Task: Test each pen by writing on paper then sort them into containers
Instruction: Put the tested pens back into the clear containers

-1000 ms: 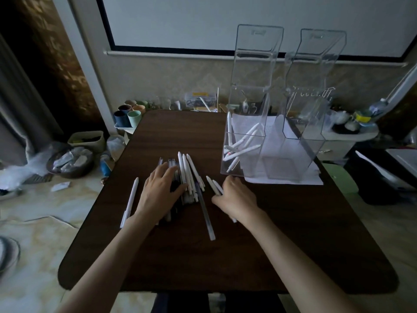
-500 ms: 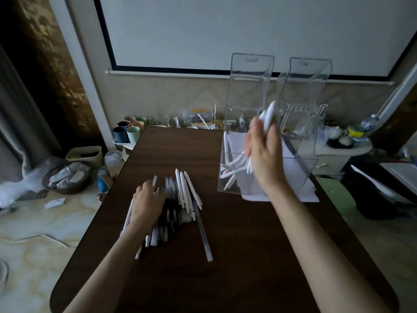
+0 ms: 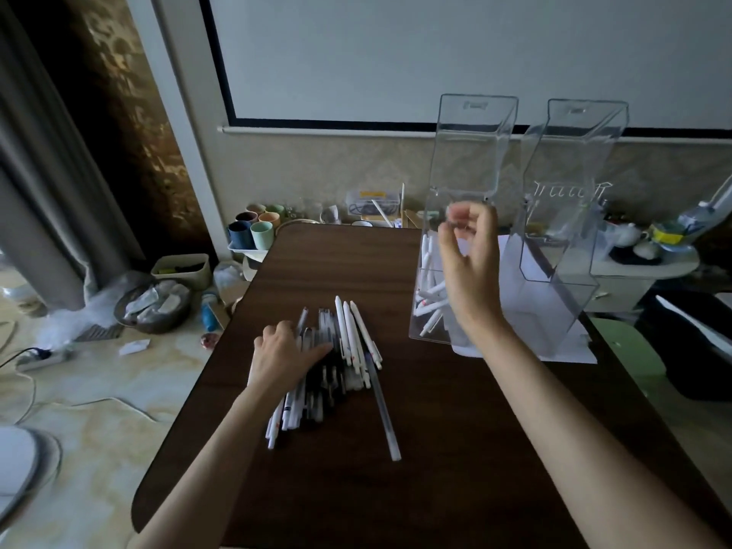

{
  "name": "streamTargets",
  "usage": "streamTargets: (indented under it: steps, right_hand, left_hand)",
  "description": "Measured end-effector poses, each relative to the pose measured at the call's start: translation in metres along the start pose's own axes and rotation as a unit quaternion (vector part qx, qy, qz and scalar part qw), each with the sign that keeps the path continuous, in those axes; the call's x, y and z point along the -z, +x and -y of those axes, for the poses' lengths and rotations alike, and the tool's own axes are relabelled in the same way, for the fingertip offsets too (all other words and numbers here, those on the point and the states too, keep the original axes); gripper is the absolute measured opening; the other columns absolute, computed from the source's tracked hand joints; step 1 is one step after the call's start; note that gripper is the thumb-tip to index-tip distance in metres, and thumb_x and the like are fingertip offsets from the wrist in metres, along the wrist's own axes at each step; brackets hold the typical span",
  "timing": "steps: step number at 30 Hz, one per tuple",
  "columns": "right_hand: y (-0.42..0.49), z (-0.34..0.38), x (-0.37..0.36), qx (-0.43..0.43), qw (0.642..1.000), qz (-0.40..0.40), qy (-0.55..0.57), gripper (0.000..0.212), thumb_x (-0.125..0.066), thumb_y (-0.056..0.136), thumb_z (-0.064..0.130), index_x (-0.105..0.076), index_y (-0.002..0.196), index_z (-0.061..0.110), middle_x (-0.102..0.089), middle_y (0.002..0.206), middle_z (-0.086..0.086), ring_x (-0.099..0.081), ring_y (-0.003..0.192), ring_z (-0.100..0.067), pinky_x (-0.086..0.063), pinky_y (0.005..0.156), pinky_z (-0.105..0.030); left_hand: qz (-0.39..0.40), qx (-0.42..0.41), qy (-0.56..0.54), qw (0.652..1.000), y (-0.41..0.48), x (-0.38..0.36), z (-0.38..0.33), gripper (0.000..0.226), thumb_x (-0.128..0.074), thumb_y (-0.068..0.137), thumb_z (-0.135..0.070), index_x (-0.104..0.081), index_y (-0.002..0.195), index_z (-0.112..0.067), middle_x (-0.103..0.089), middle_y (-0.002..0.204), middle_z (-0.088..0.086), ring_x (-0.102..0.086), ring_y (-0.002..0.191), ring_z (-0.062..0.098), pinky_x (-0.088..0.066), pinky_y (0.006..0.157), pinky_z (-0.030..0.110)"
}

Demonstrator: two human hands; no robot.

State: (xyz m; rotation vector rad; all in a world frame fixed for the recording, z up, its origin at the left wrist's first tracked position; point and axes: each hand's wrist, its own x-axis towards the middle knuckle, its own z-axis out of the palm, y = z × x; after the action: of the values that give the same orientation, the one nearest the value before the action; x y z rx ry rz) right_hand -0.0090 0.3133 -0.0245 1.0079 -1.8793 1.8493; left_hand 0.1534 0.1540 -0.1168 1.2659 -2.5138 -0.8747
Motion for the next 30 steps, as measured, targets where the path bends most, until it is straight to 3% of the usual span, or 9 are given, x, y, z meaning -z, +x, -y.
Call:
streamTargets:
  steps: [2,4,7,14,18,22,26,28,30]
  right_hand:
    - [-0.031,0.008,-0.005,0.049,0.996,0.067,-0.031,0.008,-0.05,0.091,0.005,-0.052,0.099,0.006,-0.054,0.09,-0.003,-0.051,0.081,-0.003,-0.04,0.076,-0.013]
    - [-0.061,0.005,-0.016,0.028,0.973,0.223,-0.059,0.006,-0.051,0.093,0.005,-0.056,0.096,0.006,-0.055,0.084,-0.003,-0.051,0.072,-0.008,-0.042,0.066,-0.017]
    - [-0.091,-0.008,-0.045,-0.047,0.925,0.36,-0.109,0.013,-0.055,0.092,0.009,-0.062,0.101,0.004,-0.057,0.095,-0.003,-0.056,0.081,-0.013,-0.044,0.073,-0.016]
    - [-0.103,-0.009,-0.094,-0.079,0.87,0.384,-0.298,0.042,-0.062,0.089,0.037,-0.052,0.113,0.004,-0.052,0.116,-0.011,-0.05,0.11,-0.024,-0.041,0.089,-0.03]
    - [-0.096,-0.009,-0.086,-0.121,0.825,0.416,-0.362,0.066,-0.062,0.082,0.054,-0.047,0.121,0.002,-0.05,0.124,-0.013,-0.046,0.118,-0.027,-0.04,0.092,-0.032]
    - [-0.087,-0.005,-0.088,-0.206,0.796,0.453,-0.346,0.068,-0.065,0.082,0.043,-0.038,0.13,0.002,-0.037,0.137,-0.017,-0.043,0.123,-0.029,-0.04,0.085,-0.03]
    - [-0.087,-0.002,-0.105,-0.233,0.764,0.48,-0.363,0.061,-0.064,0.084,0.028,-0.036,0.13,-0.002,-0.039,0.134,-0.02,-0.051,0.112,-0.031,-0.043,0.072,-0.027]
    - [-0.087,-0.002,-0.109,-0.217,0.773,0.468,-0.368,0.044,-0.06,0.087,0.014,-0.04,0.122,-0.002,-0.051,0.123,-0.019,-0.056,0.084,-0.024,-0.035,0.053,-0.022]
    - [-0.086,-0.006,-0.107,-0.207,0.783,0.457,-0.368,0.028,-0.054,0.087,0.004,-0.043,0.113,0.0,-0.058,0.107,-0.016,-0.04,0.057,-0.014,-0.024,0.044,-0.023]
  left_hand:
    - [0.01,0.003,0.022,1.0,-0.002,0.0,0.0,0.079,-0.064,0.08,-0.054,-0.035,0.137,-0.007,-0.037,0.135,0.016,-0.033,0.126,0.033,-0.033,0.102,0.039]
    - [0.007,-0.007,-0.016,1.0,-0.006,0.001,0.003,0.07,-0.062,0.084,-0.048,-0.037,0.136,-0.008,-0.038,0.132,0.015,-0.037,0.123,0.031,-0.035,0.099,0.037]
    - [-0.033,-0.048,-0.044,0.997,-0.014,0.006,0.015,0.052,-0.059,0.09,-0.033,-0.042,0.133,-0.01,-0.044,0.125,0.012,-0.046,0.114,0.026,-0.038,0.091,0.031]
    - [-0.081,-0.048,0.082,0.992,-0.025,0.018,0.036,0.057,-0.059,0.084,-0.051,-0.047,0.132,-0.022,-0.045,0.13,0.006,-0.037,0.121,0.028,-0.031,0.098,0.039]
    - [-0.074,-0.042,0.017,0.996,-0.025,0.012,0.04,0.057,-0.058,0.085,-0.05,-0.047,0.132,-0.02,-0.041,0.133,0.007,-0.038,0.122,0.025,-0.033,0.1,0.037]
    - [-0.057,-0.06,-0.113,0.99,-0.028,0.006,0.038,0.06,-0.066,0.084,-0.034,-0.043,0.135,-0.013,-0.035,0.136,0.007,-0.039,0.125,0.019,-0.032,0.097,0.023]
    - [-0.044,-0.056,-0.145,0.987,-0.033,0.003,0.031,0.068,-0.068,0.083,-0.033,-0.036,0.139,-0.012,-0.033,0.139,0.006,-0.038,0.127,0.019,-0.031,0.096,0.021]
    - [-0.053,-0.009,-0.058,0.997,-0.035,0.005,0.028,0.082,-0.067,0.079,-0.048,-0.03,0.141,-0.009,-0.031,0.139,0.011,-0.032,0.13,0.027,-0.03,0.101,0.03]
    - [-0.043,0.044,0.044,0.997,-0.039,0.008,0.025,0.092,-0.063,0.073,-0.064,-0.032,0.136,-0.005,-0.033,0.136,0.016,-0.03,0.128,0.032,-0.031,0.101,0.036]
